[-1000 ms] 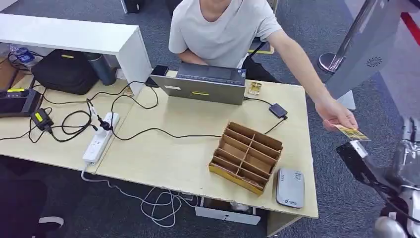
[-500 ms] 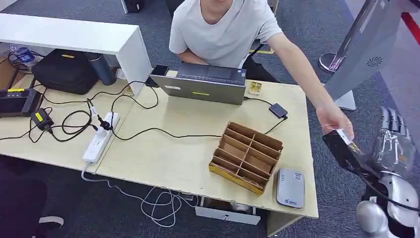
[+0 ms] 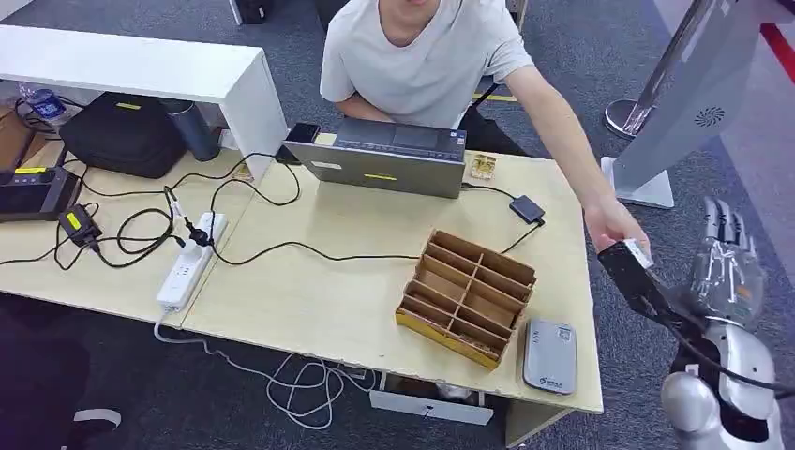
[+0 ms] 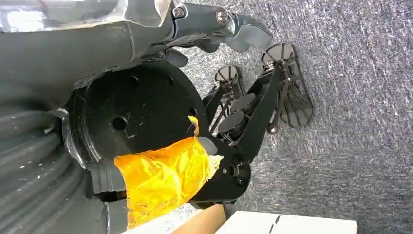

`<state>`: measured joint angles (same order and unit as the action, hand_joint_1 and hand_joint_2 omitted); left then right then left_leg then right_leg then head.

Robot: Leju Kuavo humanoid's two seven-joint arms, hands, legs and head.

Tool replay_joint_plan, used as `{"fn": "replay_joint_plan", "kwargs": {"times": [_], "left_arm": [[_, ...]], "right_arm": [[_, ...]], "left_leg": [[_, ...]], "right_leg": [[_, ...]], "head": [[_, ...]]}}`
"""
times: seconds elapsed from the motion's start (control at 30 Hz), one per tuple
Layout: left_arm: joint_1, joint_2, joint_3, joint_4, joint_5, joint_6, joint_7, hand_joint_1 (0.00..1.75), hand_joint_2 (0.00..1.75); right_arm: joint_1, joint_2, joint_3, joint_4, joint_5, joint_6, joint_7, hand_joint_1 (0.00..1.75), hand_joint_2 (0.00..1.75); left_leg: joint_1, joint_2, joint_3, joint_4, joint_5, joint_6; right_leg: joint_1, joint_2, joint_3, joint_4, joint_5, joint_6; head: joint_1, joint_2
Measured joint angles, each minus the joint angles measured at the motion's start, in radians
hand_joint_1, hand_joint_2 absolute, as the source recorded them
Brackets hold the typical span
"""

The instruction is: Pass the card to the sensor for recognition and then transmit it.

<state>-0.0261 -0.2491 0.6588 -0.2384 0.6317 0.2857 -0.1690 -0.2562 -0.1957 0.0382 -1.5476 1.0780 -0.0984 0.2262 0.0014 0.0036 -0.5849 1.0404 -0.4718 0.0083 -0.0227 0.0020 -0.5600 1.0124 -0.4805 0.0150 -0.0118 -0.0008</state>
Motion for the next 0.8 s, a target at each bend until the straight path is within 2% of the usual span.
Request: {"fn": "replay_joint_plan", "kwargs": {"times": [0.1, 0.13, 0.17, 0.33, 0.37, 0.5, 0.53, 0.8], "left_arm": [[0.000, 0.000, 0.000, 0.000, 0.000, 0.000, 0.000, 0.00, 1.75], [0.000, 0.000, 0.000, 0.000, 0.000, 0.000, 0.000, 0.00, 1.75], [0.000, 0.000, 0.000, 0.000, 0.000, 0.000, 0.000, 0.00, 1.75], [0.000, 0.000, 0.000, 0.000, -0.003, -0.006, -0.003, 0.00, 1.75], [0.000, 0.000, 0.000, 0.000, -0.003, -0.009, -0.007, 0.00, 0.00], [0.001, 0.007, 0.000, 0.000, 0.013, -0.094, -0.102, 0.00, 0.00], [0.001, 0.009, 0.000, 0.000, 0.018, -0.105, -0.116, 0.00, 1.75], [0.002, 0.022, 0.000, 0.000, 0.026, -0.140, -0.152, 0.00, 1.75]], "right_arm": [[0.000, 0.002, 0.002, 0.002, 0.000, 0.000, 0.000, 0.00, 1.75], [0.000, 0.002, 0.003, 0.002, 0.000, 0.000, 0.000, 0.17, 1.75], [0.000, 0.002, 0.004, 0.002, 0.000, 0.000, 0.000, 1.75, 1.75], [-0.001, 0.005, 0.009, 0.002, -0.019, -0.012, -0.012, 1.75, 1.75], [-0.001, 0.006, 0.011, 0.002, -0.019, -0.014, -0.014, 1.75, 1.75], [-0.001, 0.015, 0.014, 0.002, -0.027, -0.033, -0.017, 1.75, 1.75], [-0.001, 0.017, 0.015, 0.001, -0.033, -0.037, -0.018, 1.75, 1.75], [0.000, 0.028, 0.015, -0.004, -0.050, -0.050, -0.025, 1.75, 1.75]], "left_leg": [[0.000, 0.000, 0.000, 0.000, 0.000, 0.000], [0.000, 0.000, 0.000, 0.000, 0.000, 0.000], [0.000, 0.000, 0.000, 0.000, 0.000, 0.000], [0.000, 0.000, -0.001, 0.000, 0.000, 0.000], [0.000, 0.000, 0.000, 0.000, 0.000, 0.000], [0.000, 0.000, -0.001, 0.000, 0.000, 0.000], [0.000, 0.000, -0.001, 0.000, 0.000, -0.001], [0.000, 0.000, -0.001, 0.000, 0.001, -0.001]], "right_leg": [[0.000, 0.000, 0.000, 0.000, 0.000, 0.000], [0.000, 0.000, 0.000, 0.000, 0.000, 0.000], [0.000, 0.000, 0.000, 0.000, 0.000, 0.000], [0.000, 0.000, 0.000, 0.000, 0.000, 0.000], [0.000, 0.000, 0.000, 0.000, 0.000, 0.000], [0.000, 0.000, -0.001, 0.000, 0.000, 0.000], [0.000, 0.000, -0.001, 0.000, 0.000, 0.000], [0.000, 0.000, -0.001, 0.000, 0.000, 0.000]], "head": [[0.000, 0.000], [0.000, 0.000], [0.000, 0.000], [0.000, 0.000], [0.000, 0.000], [0.000, 0.000], [0.000, 0.000], [0.000, 0.000]]}}
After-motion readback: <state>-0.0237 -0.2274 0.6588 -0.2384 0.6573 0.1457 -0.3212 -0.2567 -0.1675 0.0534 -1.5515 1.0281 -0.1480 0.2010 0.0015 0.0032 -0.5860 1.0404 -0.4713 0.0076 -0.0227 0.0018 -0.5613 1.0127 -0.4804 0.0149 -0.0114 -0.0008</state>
